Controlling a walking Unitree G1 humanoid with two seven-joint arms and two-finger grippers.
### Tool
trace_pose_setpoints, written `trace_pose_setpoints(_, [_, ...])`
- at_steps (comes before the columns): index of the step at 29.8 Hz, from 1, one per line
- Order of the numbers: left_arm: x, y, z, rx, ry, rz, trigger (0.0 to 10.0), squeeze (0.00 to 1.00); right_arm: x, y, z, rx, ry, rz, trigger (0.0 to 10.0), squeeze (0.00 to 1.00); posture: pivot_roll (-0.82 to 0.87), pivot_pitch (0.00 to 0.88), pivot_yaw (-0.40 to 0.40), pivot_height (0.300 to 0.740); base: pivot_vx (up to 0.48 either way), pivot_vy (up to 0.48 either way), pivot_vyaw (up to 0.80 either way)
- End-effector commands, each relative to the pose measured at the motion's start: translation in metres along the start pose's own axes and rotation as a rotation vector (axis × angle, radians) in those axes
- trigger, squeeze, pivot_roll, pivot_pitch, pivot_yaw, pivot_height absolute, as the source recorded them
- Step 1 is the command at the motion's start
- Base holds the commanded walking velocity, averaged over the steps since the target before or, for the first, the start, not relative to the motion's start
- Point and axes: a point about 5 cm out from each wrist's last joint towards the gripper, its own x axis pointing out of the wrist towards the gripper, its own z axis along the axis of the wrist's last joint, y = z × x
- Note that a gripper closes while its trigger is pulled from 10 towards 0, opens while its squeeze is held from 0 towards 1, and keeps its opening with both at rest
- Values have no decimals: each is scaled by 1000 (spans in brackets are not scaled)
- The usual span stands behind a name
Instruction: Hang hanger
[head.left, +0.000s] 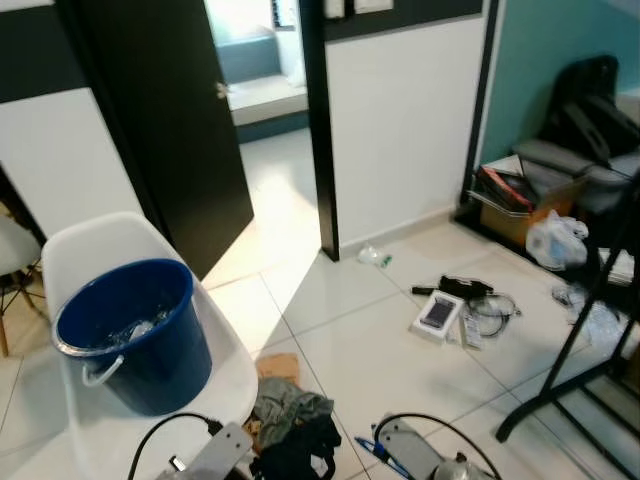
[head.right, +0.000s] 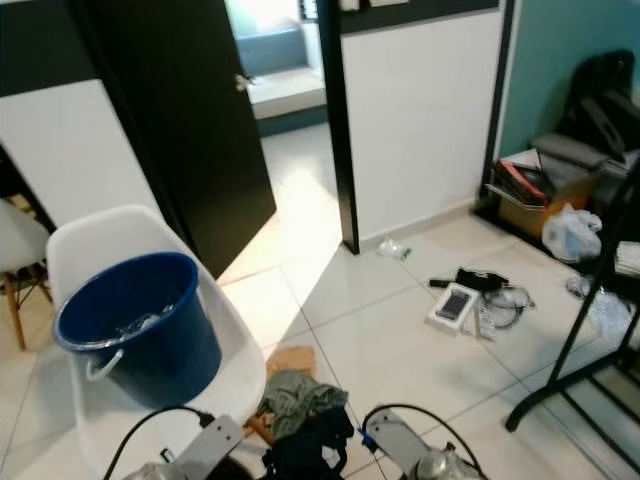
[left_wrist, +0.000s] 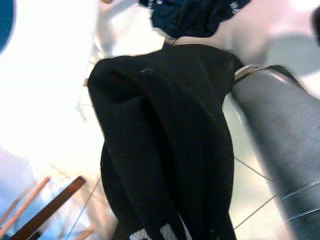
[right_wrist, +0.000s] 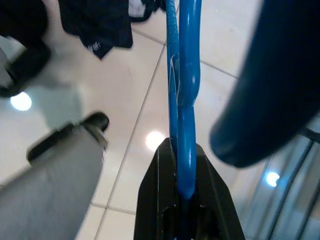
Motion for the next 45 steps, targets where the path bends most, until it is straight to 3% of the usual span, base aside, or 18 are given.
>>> trace_pose_setpoints(1, [-1,9,5,15,-10,22,10000,0,1,3,6,0,-20,9,10000,0,21,0,61,740,0,0,800])
trace_pose_setpoints(24, [-1,6,10,25,-24,2,10000,0,0,0,8,-8,-27,42,10000,0,28,0,35,740,0,0,800])
trace_pose_setpoints(38, [-1,7,12,50,-20,-7,10000,0,0,-2,10,6,-33,50,10000,0,-4,0,80,740,0,0,800])
trace_pose_setpoints(45, [-1,4,10,44,-15,-15,10000,0,0,0,6,16,-24,56,10000,0,6,0,59,740,0,0,800])
